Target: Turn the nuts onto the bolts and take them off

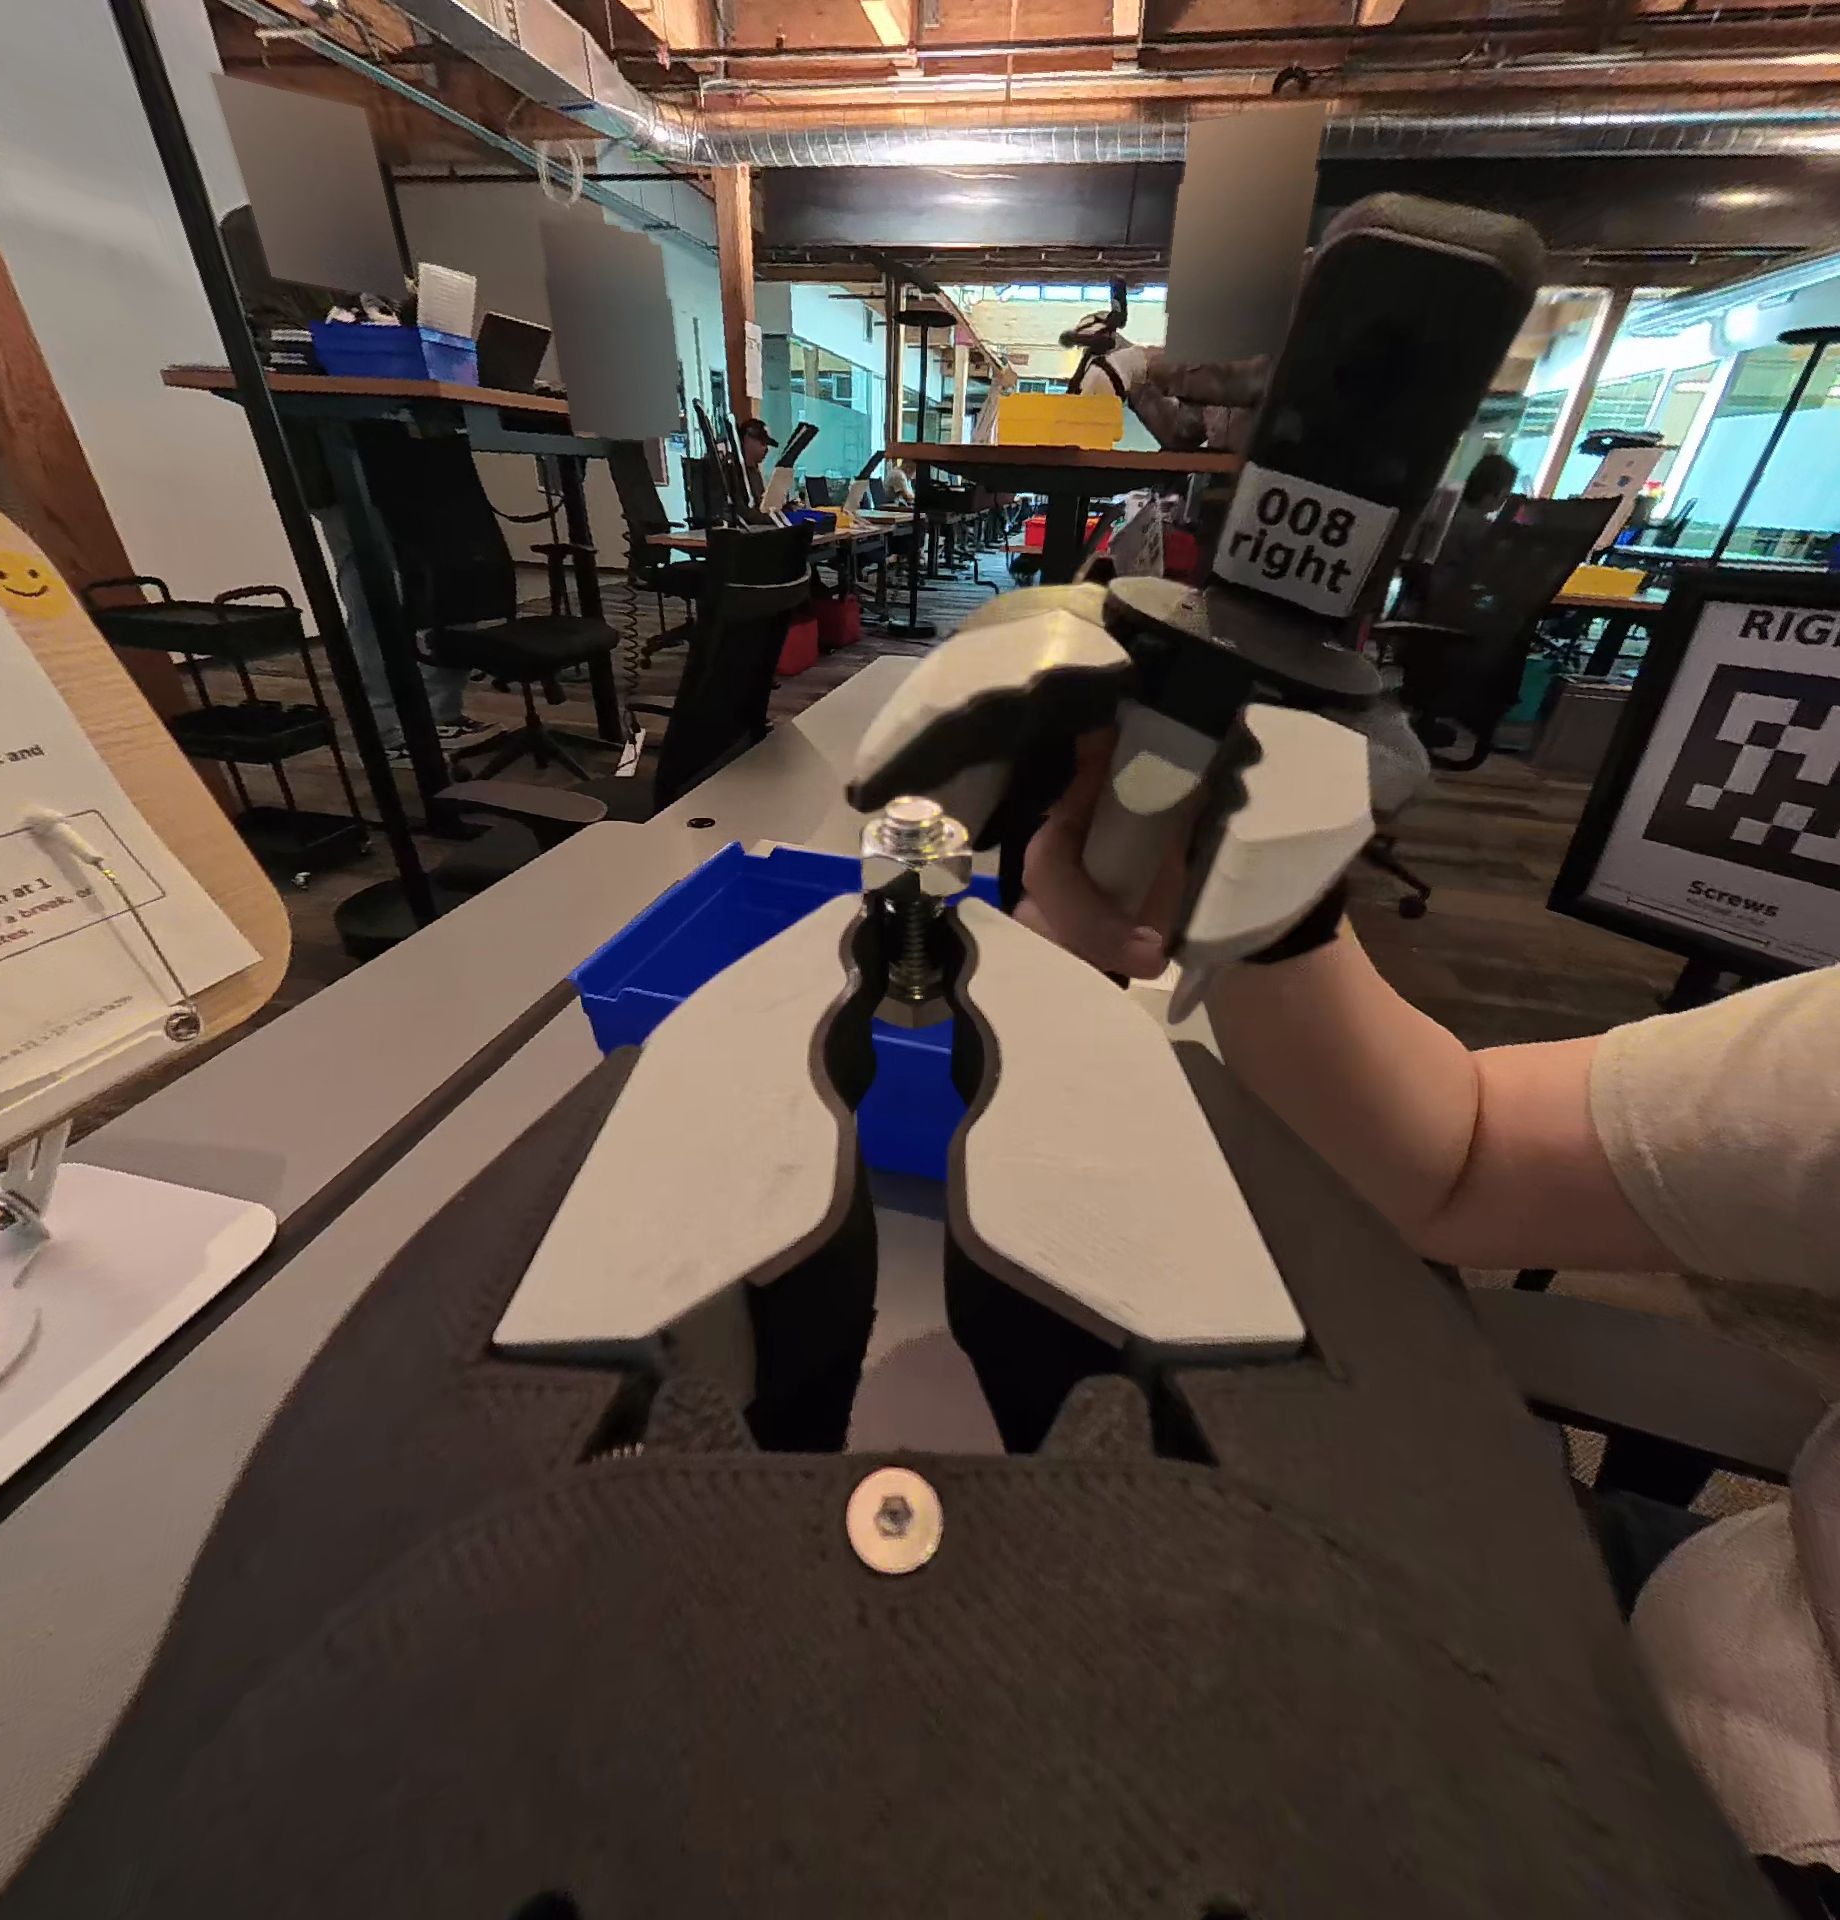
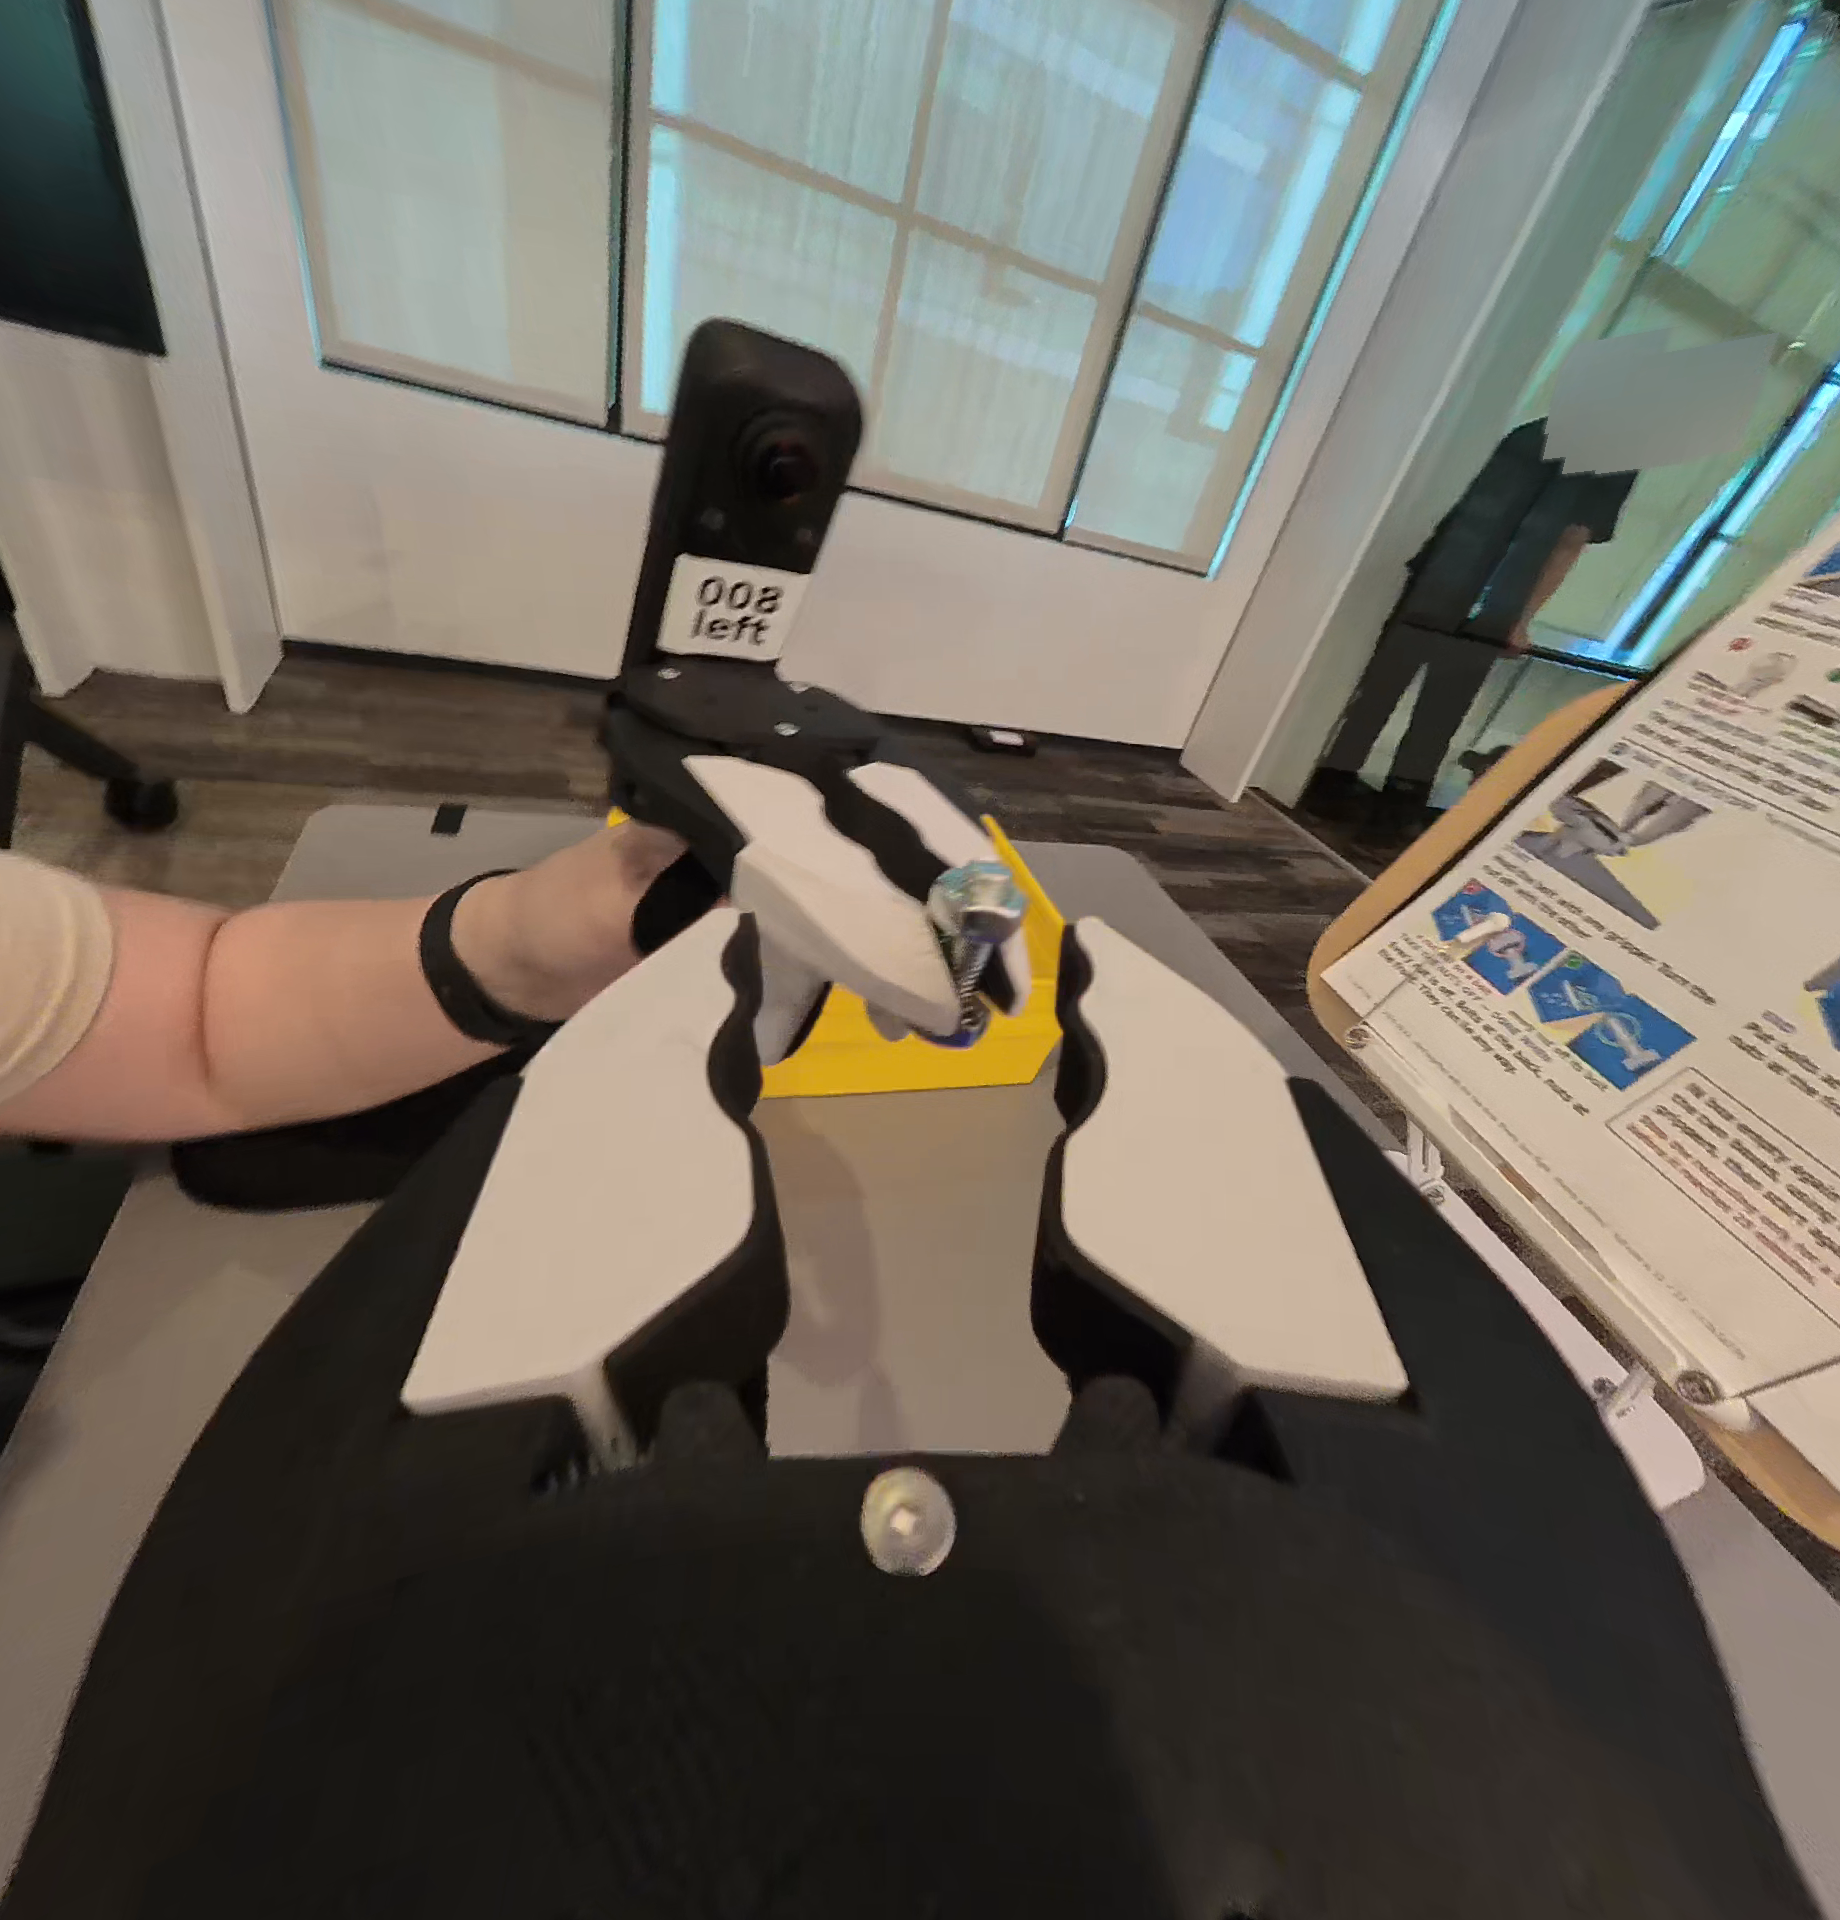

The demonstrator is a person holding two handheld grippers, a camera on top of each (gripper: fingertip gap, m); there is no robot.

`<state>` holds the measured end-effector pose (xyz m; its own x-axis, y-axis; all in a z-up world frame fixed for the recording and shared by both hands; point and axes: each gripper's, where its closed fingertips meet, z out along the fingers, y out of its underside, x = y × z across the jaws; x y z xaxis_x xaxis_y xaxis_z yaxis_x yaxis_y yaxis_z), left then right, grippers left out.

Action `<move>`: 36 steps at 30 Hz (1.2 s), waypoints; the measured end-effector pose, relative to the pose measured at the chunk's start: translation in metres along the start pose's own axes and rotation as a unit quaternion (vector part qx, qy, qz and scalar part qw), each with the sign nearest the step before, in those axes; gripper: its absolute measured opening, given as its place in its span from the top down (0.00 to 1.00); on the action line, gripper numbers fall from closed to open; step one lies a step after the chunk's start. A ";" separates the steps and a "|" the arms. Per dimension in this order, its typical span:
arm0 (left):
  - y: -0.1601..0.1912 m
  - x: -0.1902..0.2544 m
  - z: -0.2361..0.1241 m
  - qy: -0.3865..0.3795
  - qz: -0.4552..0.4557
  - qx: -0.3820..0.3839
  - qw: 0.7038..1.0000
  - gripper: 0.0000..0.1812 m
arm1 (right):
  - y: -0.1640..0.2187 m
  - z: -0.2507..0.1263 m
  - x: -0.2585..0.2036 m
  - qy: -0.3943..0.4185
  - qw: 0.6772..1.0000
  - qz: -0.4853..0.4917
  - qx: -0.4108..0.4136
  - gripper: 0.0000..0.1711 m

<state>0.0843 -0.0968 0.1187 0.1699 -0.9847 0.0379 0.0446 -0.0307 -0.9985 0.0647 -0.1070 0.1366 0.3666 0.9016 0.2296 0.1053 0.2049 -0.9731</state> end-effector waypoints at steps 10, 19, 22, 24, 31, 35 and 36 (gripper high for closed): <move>0.013 0.010 0.009 0.007 0.033 -0.041 0.999 0.95 | 0.006 0.004 0.008 -0.026 0.995 0.094 0.011 0.91; 0.009 0.014 0.007 0.020 0.032 -0.034 0.999 0.95 | 0.001 0.003 0.006 -0.051 0.990 0.131 0.030 0.92; 0.008 0.014 0.007 0.021 0.028 -0.030 0.999 0.94 | 0.001 0.003 0.007 -0.052 0.989 0.134 0.032 0.92; 0.006 0.011 0.007 0.008 0.026 -0.025 0.999 0.84 | 0.002 0.002 0.009 -0.048 0.990 0.133 0.031 0.92; 0.010 0.008 0.008 0.018 0.002 -0.033 0.999 0.70 | 0.000 -0.004 0.019 -0.031 0.990 0.129 0.041 0.92; 0.023 0.014 0.013 0.040 0.016 -0.065 0.997 0.71 | -0.006 -0.010 0.015 -0.063 0.988 0.127 0.056 0.92; 0.025 0.015 0.014 0.046 0.015 -0.067 0.997 0.71 | -0.006 -0.011 0.011 -0.079 0.987 0.127 0.056 0.92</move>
<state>0.1021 -0.1102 0.0952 0.0786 -0.9968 0.0109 -0.0918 -0.0181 -0.9956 0.0787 -0.1026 0.1457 0.2180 0.9758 -0.0188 -0.0769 -0.0020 -0.9970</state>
